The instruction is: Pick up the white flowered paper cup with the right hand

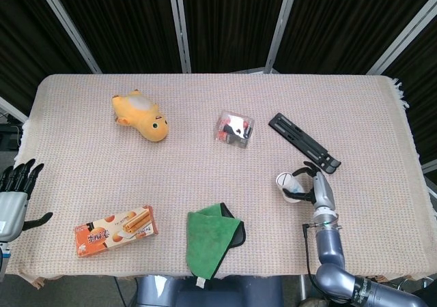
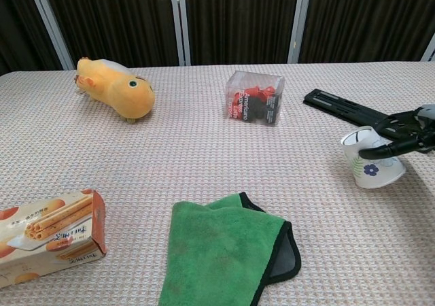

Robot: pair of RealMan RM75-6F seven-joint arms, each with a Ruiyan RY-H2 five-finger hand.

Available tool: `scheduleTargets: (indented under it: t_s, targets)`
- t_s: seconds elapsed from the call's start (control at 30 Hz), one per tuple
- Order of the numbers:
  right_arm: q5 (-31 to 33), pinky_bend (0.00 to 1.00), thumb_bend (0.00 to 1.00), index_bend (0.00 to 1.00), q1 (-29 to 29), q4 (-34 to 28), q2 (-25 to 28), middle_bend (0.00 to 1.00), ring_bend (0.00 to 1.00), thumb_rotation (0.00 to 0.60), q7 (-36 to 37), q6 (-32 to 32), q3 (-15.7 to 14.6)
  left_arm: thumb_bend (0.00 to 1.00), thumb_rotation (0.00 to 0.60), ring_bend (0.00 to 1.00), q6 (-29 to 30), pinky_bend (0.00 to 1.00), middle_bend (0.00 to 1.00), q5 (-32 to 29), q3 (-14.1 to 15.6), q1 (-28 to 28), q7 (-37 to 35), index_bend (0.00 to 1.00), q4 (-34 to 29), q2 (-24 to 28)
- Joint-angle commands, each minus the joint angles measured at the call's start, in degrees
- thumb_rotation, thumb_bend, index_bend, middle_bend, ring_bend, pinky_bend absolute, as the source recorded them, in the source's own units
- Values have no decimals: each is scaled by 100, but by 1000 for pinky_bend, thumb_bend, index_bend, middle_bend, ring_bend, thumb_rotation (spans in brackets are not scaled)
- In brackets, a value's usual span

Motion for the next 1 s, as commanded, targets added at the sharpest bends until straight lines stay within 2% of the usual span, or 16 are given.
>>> scheduleTargets:
  t_s: [0.03, 0.27, 0.47, 0.6, 0.8, 0.9, 1.0]
  targets:
    - [-23, 0, 189, 488, -15, 13, 6, 128, 0, 600, -9, 24, -10, 0, 600, 0, -1, 0, 0, 0, 0, -1, 2, 0, 0, -1]
    - [-5, 0, 187, 406, -102, -104, 183, 63, 0, 600, -187, 72, -117, 0, 600, 0, -4, 0, 0, -4, -1, -2, 9, 0, -8, 2]
    - [-103, 0, 188, 220, -170, -260, 270, 7, 0, 600, -334, 257, -183, 0, 600, 0, -8, 0, 0, 1, 2, -4, 3, 0, -12, 8]
    - [-381, 0, 188, 142, -224, -445, 408, 0, 0, 600, -403, 317, -289, 0, 600, 0, -13, 0, 0, -6, 1, -5, 10, 0, -18, 11]
    - [-774, 0, 182, 95, -343, -855, 755, 0, 0, 600, -487, 529, -339, 0, 600, 0, -19, 0, 0, -5, 5, -7, 11, 0, -22, 18]
    - [-1007, 0, 166, 93, -432, -1173, 1062, 0, 0, 600, -486, 622, -329, 0, 600, 0, -20, 0, 0, 0, 8, -6, 4, 0, -18, 23]
    - [-1418, 0, 120, 92, -540, -1528, 1619, 0, 0, 600, -498, 501, -450, 0, 600, 0, -24, 0, 0, 4, 11, -6, -11, 0, -15, 27]
